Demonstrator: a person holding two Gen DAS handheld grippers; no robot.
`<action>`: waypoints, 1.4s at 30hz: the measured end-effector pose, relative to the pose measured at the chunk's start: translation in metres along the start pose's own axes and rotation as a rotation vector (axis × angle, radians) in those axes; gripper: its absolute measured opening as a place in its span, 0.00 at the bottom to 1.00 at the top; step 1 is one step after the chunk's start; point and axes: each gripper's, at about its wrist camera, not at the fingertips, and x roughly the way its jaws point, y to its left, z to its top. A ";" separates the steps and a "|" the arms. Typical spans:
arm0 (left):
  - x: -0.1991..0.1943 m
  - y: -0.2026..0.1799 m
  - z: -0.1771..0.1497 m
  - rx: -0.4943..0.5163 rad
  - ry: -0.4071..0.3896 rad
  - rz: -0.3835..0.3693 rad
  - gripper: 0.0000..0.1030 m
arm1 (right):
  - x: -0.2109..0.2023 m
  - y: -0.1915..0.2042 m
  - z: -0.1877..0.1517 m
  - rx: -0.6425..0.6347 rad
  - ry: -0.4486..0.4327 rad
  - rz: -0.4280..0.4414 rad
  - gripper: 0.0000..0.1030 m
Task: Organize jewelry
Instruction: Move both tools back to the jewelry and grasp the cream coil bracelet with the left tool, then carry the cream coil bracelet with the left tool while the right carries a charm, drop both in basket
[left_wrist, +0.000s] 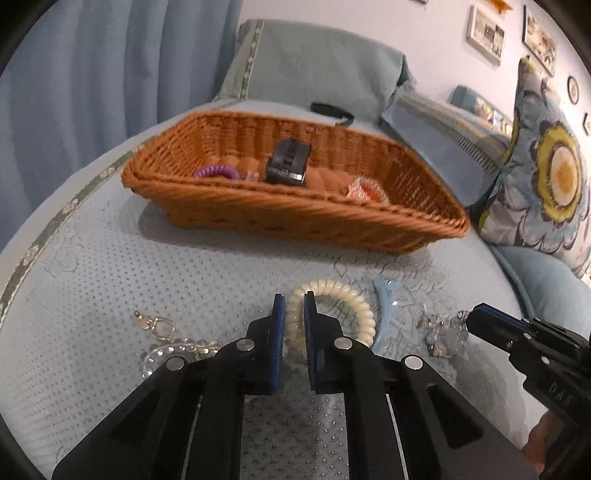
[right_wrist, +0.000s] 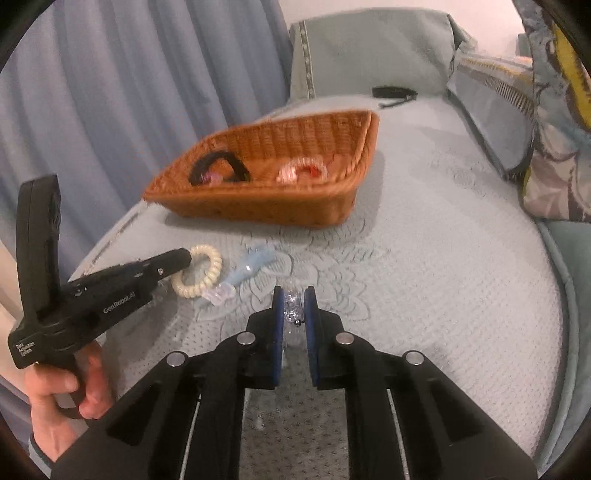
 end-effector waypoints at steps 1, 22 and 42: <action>-0.003 0.001 0.000 -0.008 -0.011 -0.004 0.08 | -0.003 0.001 0.000 -0.004 -0.011 0.002 0.09; -0.034 0.007 0.000 -0.056 -0.145 -0.042 0.08 | -0.027 -0.015 0.010 0.044 -0.096 0.061 0.08; -0.078 0.008 0.012 -0.036 -0.243 -0.031 0.08 | -0.066 -0.006 0.019 0.036 -0.247 0.107 0.07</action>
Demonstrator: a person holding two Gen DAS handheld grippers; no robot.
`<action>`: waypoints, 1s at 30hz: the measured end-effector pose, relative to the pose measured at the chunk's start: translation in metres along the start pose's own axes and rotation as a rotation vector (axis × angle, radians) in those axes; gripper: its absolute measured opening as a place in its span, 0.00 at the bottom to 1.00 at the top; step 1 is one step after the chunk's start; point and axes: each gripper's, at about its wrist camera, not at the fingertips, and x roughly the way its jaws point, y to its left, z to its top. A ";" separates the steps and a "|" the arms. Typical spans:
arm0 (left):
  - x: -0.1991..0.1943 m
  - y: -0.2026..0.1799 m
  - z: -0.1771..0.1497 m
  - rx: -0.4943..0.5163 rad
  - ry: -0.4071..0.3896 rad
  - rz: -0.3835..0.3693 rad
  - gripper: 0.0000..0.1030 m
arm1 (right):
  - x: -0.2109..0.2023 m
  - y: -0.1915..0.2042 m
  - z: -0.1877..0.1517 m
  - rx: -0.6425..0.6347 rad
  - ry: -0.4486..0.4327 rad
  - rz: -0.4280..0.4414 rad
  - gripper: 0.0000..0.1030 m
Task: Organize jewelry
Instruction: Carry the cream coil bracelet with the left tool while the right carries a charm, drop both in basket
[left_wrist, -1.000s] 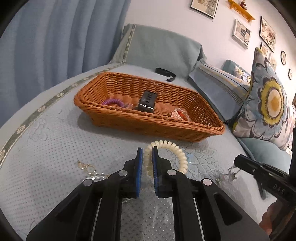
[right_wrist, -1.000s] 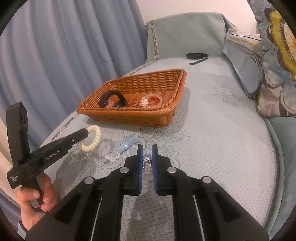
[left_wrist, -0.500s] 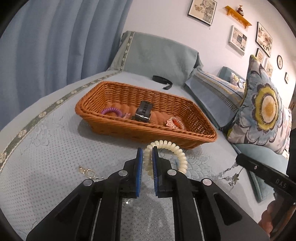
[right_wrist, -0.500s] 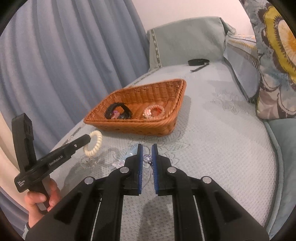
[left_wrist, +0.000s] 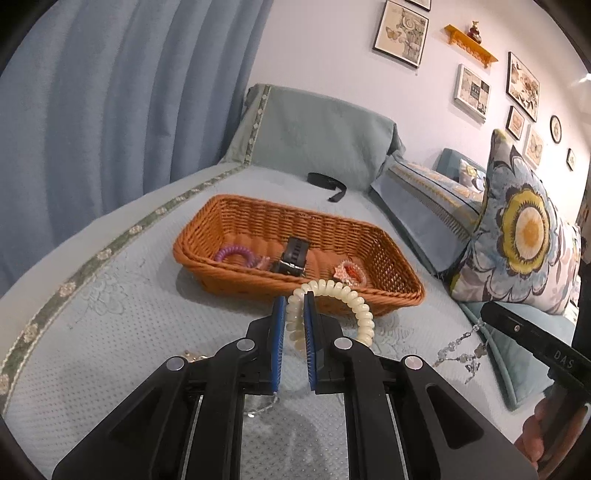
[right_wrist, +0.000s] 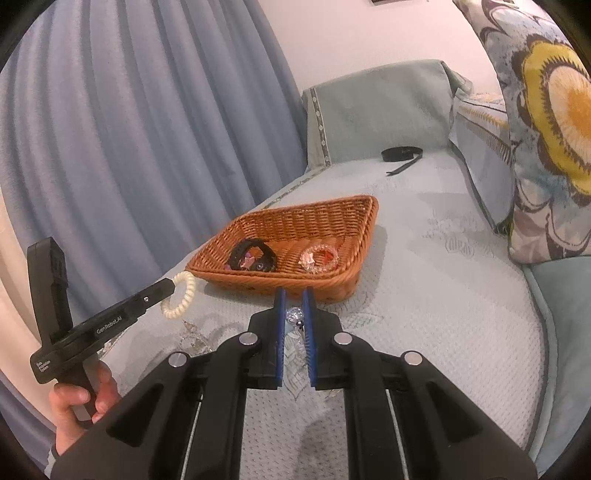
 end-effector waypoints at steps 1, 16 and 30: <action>-0.001 0.001 0.002 -0.003 -0.004 0.005 0.08 | 0.000 0.002 0.002 -0.001 -0.002 0.000 0.08; 0.011 0.020 0.056 -0.044 -0.030 0.036 0.08 | 0.018 0.039 0.079 -0.154 -0.071 -0.027 0.07; 0.102 0.030 0.098 0.039 0.050 0.156 0.08 | 0.119 0.037 0.104 -0.171 0.074 -0.033 0.08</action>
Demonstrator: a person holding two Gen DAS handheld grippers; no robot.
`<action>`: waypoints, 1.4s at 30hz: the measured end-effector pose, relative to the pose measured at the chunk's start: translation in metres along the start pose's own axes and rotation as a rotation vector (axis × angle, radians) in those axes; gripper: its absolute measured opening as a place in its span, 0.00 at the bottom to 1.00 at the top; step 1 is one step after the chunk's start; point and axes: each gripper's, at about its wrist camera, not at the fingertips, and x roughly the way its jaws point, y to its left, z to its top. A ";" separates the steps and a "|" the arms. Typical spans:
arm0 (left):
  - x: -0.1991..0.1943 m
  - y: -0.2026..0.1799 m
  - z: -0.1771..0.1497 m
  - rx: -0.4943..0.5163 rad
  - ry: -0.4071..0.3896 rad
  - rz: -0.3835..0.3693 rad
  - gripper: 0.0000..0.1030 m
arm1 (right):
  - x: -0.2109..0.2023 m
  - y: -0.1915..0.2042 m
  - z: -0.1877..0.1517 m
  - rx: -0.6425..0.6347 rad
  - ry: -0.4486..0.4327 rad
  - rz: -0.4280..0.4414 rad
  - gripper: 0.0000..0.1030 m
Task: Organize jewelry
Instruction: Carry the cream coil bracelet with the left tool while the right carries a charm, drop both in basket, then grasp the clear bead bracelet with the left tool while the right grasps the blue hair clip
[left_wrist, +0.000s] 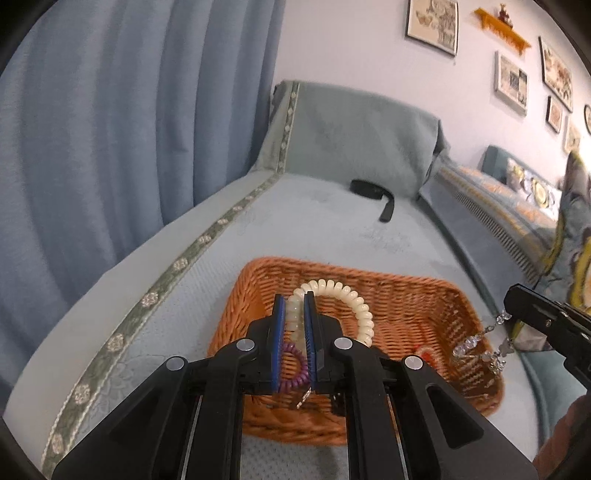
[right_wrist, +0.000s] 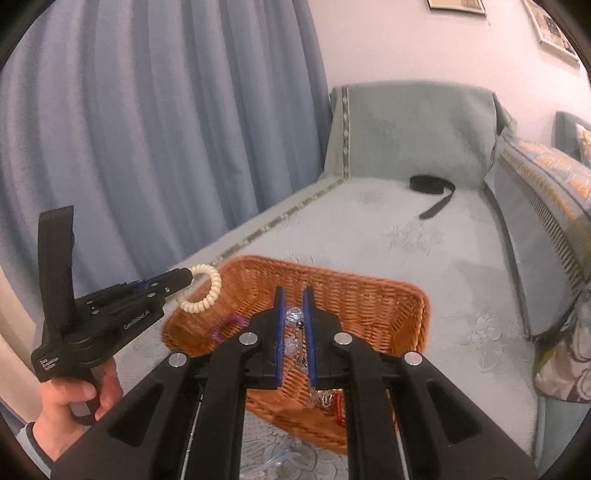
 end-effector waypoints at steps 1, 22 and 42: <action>0.005 -0.002 -0.002 0.006 0.010 0.004 0.08 | 0.006 -0.004 -0.001 0.007 0.015 0.000 0.08; -0.025 -0.005 -0.029 0.011 -0.080 0.003 0.50 | 0.024 -0.051 -0.018 0.175 0.104 0.037 0.54; -0.130 0.069 -0.125 -0.309 -0.039 -0.010 0.57 | -0.058 0.011 -0.104 0.160 0.132 0.096 0.54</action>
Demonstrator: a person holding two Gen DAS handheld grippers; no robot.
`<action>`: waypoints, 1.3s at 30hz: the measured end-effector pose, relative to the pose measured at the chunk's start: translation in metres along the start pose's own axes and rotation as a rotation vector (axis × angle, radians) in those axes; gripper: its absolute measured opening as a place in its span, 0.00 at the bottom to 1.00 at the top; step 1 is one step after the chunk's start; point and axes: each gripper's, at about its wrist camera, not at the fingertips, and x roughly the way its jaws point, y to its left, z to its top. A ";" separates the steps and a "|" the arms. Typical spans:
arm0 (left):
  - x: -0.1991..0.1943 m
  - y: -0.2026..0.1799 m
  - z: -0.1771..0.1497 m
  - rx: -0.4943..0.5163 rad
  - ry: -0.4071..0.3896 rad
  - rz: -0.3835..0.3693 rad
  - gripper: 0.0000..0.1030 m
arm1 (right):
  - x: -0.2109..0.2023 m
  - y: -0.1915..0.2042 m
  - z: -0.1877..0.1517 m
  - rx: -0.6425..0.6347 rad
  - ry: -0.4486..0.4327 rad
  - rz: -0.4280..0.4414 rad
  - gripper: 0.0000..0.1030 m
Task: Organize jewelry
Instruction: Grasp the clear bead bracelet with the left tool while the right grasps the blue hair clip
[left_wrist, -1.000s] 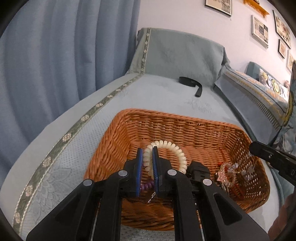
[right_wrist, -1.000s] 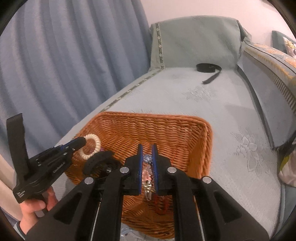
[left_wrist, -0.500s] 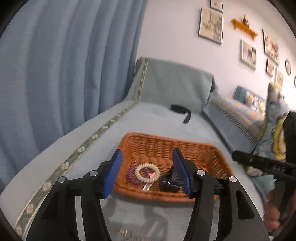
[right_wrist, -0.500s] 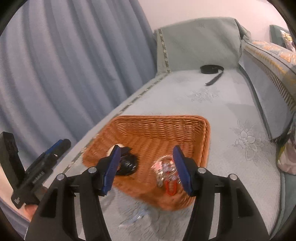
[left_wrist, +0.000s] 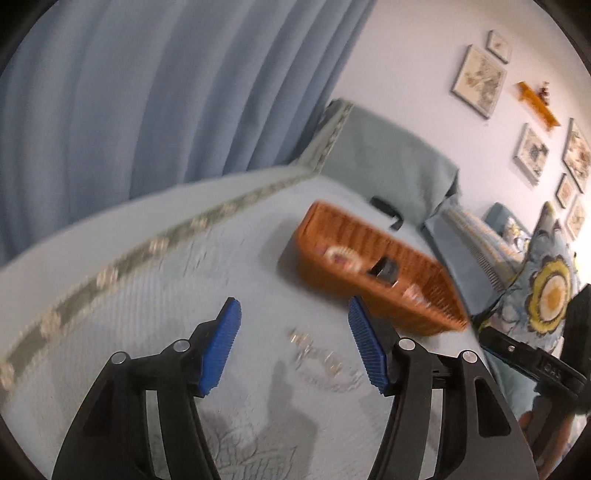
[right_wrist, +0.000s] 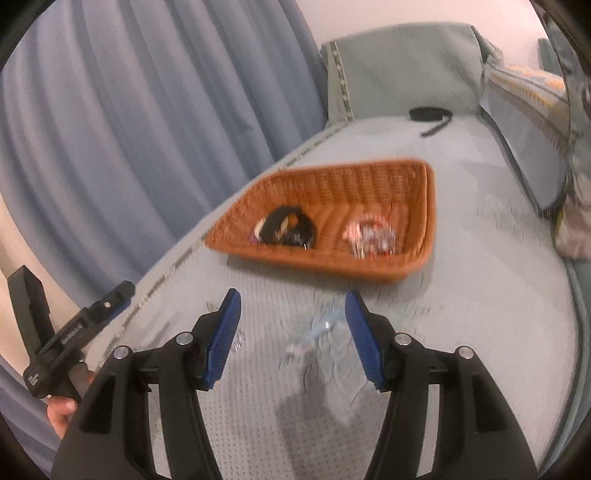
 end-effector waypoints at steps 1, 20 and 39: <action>0.008 0.001 -0.004 0.000 0.023 0.009 0.57 | 0.004 0.000 -0.006 0.008 0.009 -0.003 0.54; 0.074 -0.026 -0.038 0.222 0.260 0.219 0.62 | 0.051 0.002 -0.048 0.102 0.087 -0.090 0.54; 0.047 -0.001 -0.033 0.332 0.328 0.139 0.16 | 0.052 -0.002 -0.047 0.120 0.088 -0.070 0.54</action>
